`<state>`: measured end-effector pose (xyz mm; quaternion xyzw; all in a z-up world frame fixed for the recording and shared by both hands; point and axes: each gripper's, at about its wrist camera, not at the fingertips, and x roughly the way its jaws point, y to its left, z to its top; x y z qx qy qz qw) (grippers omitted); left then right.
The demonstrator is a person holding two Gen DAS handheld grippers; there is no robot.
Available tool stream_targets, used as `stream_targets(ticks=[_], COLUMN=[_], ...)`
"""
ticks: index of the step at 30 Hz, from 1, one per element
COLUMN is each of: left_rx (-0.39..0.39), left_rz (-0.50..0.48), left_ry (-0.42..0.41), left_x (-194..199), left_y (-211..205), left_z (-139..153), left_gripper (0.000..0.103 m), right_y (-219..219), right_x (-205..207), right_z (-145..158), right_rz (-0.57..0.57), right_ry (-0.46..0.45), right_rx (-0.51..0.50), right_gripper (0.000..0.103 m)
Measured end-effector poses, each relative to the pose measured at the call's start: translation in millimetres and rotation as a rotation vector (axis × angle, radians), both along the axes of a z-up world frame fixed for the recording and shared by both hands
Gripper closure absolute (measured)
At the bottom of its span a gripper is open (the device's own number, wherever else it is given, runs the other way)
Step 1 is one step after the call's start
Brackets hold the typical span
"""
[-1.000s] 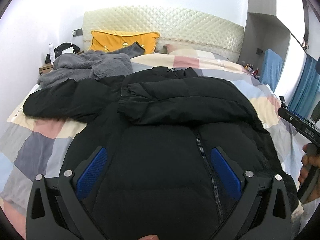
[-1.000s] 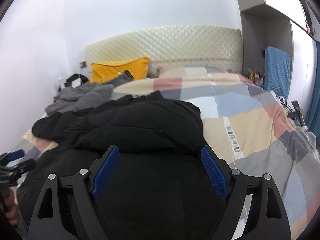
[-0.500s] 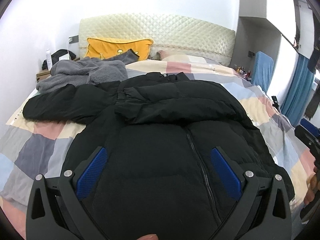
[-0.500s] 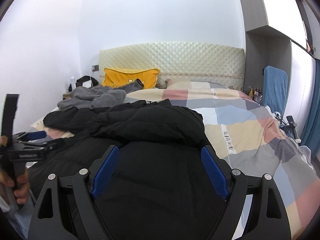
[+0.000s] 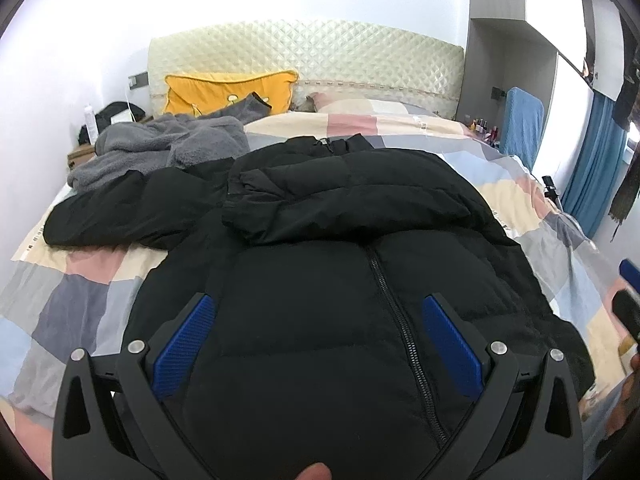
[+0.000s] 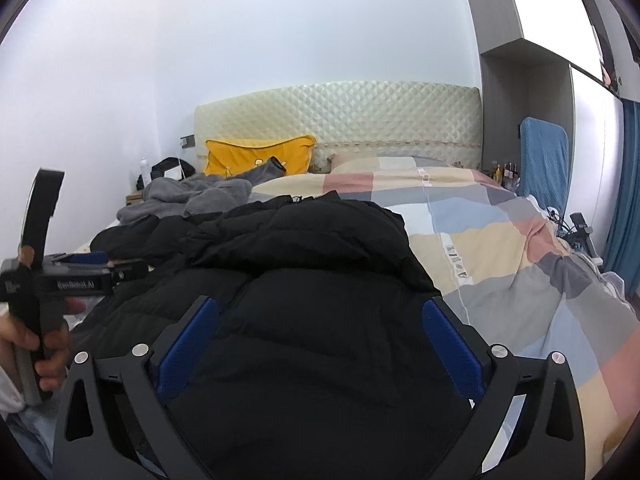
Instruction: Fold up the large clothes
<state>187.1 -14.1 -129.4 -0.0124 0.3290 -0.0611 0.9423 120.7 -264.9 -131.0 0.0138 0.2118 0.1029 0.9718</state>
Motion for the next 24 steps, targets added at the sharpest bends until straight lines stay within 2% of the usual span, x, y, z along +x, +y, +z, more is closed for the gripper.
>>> stream_targets(ticks=[4, 9, 12, 15, 18, 21, 24], left_rx=[-0.029, -0.077, -0.093, -0.073, -0.082, -0.122, -0.129], left_rz=[0.003, 0.056, 0.096, 0.138, 0.214, 0.287, 0.339], left_ry=[0.017, 0.012, -0.005, -0.017, -0.047, -0.027, -0.005], left_x=[9.3, 28.8, 39.0, 49.7, 61.7, 78.3, 92.9], left_y=[12.1, 56.1, 89.6, 121.8, 171.2, 221.8, 262.9], left_z=[12.5, 54.6, 82.0, 106.1, 133.0, 143.7, 137.8], left_gripper=[0.000, 0.000, 0.000, 0.000, 0.000, 0.000, 0.000], right_y=[-5.0, -6.2, -6.5, -7.0, -8.1, -9.0, -9.8], right_x=[0.0, -1.3, -1.1, -0.9, -0.3, 2.3, 5.7], right_z=[-0.7, 0.0, -0.6, -0.8, -1.0, -2.0, -4.3], right_rz=[-0.012, -0.025, -0.029, -0.037, -0.042, -0.049, -0.060], right_ry=[0.000, -0.008, -0.010, -0.012, -0.015, -0.009, 0.005], right_rx=[0.020, 0.026, 0.028, 0.029, 0.036, 0.044, 0.051], right_gripper=[0.000, 0.000, 0.000, 0.000, 0.000, 0.000, 0.000])
